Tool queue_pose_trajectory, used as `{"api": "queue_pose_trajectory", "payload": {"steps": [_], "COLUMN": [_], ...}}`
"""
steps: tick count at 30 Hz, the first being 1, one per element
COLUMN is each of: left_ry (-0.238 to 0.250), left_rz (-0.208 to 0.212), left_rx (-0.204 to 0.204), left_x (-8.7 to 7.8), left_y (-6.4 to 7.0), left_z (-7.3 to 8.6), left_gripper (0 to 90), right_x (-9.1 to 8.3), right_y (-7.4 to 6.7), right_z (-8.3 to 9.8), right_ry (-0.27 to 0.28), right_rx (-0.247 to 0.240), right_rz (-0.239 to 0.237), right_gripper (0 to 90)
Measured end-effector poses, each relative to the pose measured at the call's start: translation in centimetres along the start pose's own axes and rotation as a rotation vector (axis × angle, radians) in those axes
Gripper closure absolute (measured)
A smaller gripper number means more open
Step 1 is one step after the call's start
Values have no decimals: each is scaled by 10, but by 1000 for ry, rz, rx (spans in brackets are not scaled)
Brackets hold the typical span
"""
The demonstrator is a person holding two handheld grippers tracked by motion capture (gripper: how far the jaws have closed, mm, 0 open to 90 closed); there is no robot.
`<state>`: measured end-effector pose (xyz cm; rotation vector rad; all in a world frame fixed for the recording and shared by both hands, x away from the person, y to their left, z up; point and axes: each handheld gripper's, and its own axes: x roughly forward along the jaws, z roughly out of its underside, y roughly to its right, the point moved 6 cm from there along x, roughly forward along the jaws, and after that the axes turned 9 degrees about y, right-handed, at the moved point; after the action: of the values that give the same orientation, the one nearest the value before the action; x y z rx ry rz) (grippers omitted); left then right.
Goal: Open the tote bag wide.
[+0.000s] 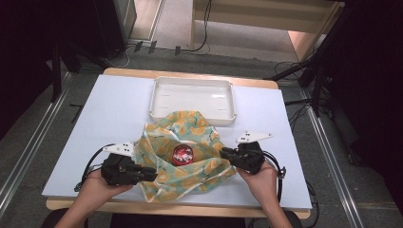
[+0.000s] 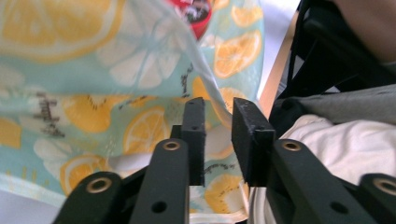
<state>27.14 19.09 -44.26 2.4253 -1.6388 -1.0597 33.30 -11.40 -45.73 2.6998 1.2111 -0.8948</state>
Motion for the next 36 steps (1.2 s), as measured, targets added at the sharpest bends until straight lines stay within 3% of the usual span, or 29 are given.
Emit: {"api": "queue_pose_trajectory", "payload": {"steps": [3, 6, 14, 23, 27, 36], "left_ry": [22, 25, 38, 15, 35, 31], "left_rz": [1, -19, -49, -76, -85, -134], "left_rx": [-3, 21, 53, 70, 51, 28], "left_x": [-4, -7, -3, 16, 21, 37], "left_y": [2, 2, -1, -14, -24, -52], "left_z": [-9, -19, -53, -79, -87, -85], "left_gripper": [738, 739, 840, 886, 899, 900], "right_x": [-4, -7, -5, 17, 27, 43], "right_y": [-4, -10, -23, -32, -34, -30], "right_z": [-5, -11, -30, -46, -51, -40], "right_ry": [27, 67, 104, 81, 80, 24], "right_rx": [-14, -3, -11, -22, -18, -25], "right_rz": [-11, -38, -80, -115, -131, -109], "right_gripper": [740, 736, 852, 900, 900, 900]}}
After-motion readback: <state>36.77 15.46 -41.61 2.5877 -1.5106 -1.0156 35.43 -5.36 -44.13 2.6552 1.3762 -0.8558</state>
